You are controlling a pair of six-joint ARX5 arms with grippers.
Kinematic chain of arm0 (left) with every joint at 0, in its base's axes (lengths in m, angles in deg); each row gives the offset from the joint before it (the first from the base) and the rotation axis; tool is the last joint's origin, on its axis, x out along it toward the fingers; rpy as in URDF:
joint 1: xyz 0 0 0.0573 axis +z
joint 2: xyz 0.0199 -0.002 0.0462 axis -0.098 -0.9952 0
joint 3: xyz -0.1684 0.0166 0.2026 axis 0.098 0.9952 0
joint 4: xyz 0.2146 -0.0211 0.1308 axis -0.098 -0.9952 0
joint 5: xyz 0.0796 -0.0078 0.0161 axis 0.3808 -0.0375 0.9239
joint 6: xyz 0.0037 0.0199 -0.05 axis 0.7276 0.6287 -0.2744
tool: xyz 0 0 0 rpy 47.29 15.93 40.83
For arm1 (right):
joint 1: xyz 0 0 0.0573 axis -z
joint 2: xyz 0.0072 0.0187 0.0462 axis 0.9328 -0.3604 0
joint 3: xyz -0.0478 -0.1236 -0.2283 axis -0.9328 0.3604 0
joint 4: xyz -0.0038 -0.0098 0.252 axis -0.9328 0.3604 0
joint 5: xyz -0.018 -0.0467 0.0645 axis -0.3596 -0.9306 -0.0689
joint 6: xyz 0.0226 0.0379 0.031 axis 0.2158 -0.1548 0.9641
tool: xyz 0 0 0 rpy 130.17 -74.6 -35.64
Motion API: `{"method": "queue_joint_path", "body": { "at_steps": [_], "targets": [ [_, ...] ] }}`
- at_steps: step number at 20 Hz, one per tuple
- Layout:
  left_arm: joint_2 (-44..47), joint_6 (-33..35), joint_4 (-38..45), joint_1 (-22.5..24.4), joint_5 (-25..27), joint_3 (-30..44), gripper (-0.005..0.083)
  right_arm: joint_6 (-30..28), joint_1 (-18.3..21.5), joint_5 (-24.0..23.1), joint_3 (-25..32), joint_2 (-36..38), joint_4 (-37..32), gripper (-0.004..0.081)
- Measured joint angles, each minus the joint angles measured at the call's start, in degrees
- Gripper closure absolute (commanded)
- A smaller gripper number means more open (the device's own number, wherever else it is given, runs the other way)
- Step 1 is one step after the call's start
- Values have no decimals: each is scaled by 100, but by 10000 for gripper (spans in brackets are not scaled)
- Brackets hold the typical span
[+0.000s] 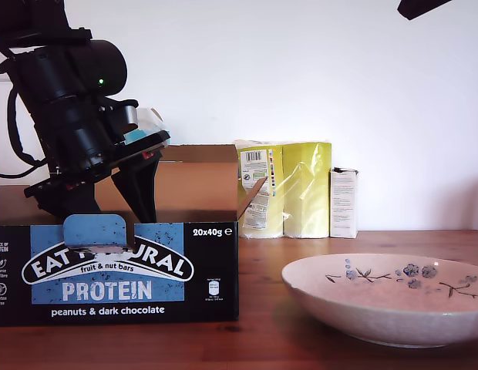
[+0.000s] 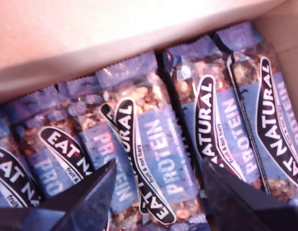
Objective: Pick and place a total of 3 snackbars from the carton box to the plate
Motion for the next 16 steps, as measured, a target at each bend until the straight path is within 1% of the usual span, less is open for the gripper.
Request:
{"method": "queue_joint_path", "body": {
  "at_steps": [5,9,16],
  "targets": [
    [-76,0,118,0,-57,-2,255,0,0,-2,0,0,2,783],
    [-411,0,208,0,-68,-7,257,0,0,-2,0,0,2,783],
    [-433,-2,236,-35,-133,-9,267,0,0,-2,0,0,-22,783]
  ]
}}
